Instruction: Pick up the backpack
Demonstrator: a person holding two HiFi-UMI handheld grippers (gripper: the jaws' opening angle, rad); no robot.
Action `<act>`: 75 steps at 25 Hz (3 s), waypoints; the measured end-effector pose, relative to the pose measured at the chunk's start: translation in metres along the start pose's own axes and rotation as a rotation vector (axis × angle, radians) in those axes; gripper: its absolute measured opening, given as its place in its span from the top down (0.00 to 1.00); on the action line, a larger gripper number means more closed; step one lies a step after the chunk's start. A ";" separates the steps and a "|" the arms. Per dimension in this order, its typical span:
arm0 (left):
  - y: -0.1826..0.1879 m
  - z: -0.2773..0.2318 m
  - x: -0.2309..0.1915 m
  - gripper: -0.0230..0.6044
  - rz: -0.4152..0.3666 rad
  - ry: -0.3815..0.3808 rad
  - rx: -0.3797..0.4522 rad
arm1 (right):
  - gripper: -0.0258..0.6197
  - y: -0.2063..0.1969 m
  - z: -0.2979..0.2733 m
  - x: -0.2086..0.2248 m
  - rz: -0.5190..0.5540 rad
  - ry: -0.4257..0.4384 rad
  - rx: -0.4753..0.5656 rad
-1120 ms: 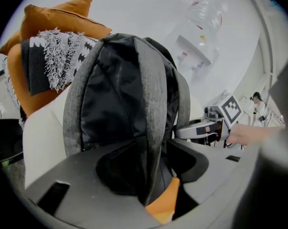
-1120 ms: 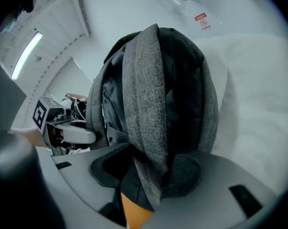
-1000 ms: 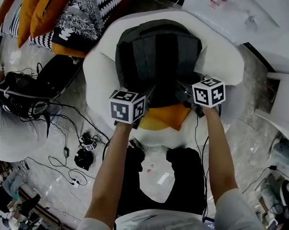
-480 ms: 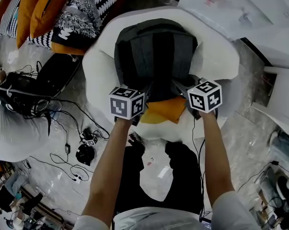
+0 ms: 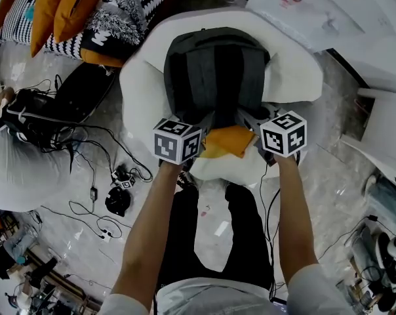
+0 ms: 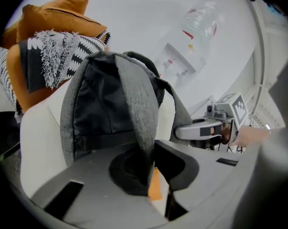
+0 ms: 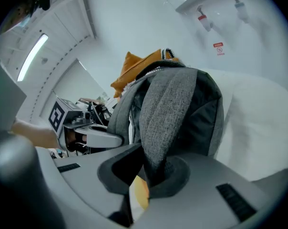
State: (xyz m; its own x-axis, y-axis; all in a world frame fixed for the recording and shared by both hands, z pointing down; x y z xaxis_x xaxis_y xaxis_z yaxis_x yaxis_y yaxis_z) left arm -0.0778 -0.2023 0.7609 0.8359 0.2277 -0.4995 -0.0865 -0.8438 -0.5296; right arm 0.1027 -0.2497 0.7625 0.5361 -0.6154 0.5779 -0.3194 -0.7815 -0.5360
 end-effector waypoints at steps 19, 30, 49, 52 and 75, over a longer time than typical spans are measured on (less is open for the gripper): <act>-0.009 0.054 0.055 0.91 0.094 -0.098 0.060 | 0.91 0.001 0.059 -0.058 -0.039 -0.015 0.028; -0.016 0.084 0.072 0.91 0.069 -0.099 0.103 | 0.91 -0.002 0.077 -0.088 -0.039 -0.027 0.037; -0.046 0.154 0.107 0.90 0.083 -0.106 0.085 | 0.91 -0.016 0.121 -0.158 -0.076 -0.048 0.014; -0.046 0.161 0.111 0.90 0.097 -0.104 0.085 | 0.91 -0.014 0.126 -0.165 -0.080 -0.048 0.006; -0.038 0.206 0.123 0.90 0.117 -0.116 0.077 | 0.91 -0.010 0.142 -0.198 -0.062 -0.028 -0.125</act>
State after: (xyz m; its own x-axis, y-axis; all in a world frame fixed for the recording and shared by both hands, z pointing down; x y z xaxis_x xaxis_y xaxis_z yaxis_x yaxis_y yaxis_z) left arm -0.0838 -0.0420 0.5788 0.7500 0.1888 -0.6339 -0.2239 -0.8293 -0.5119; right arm 0.1109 -0.1057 0.5656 0.5788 -0.5641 0.5889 -0.3789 -0.8255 -0.4183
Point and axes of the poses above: the fingertips, and each gripper's own axes: z backward along the fingers, x to its right, y out of its top, the point moved 8 cm from there along z, backward along the fingers, and after that the axes turned 4 degrees about y, right-handed, at the moved point
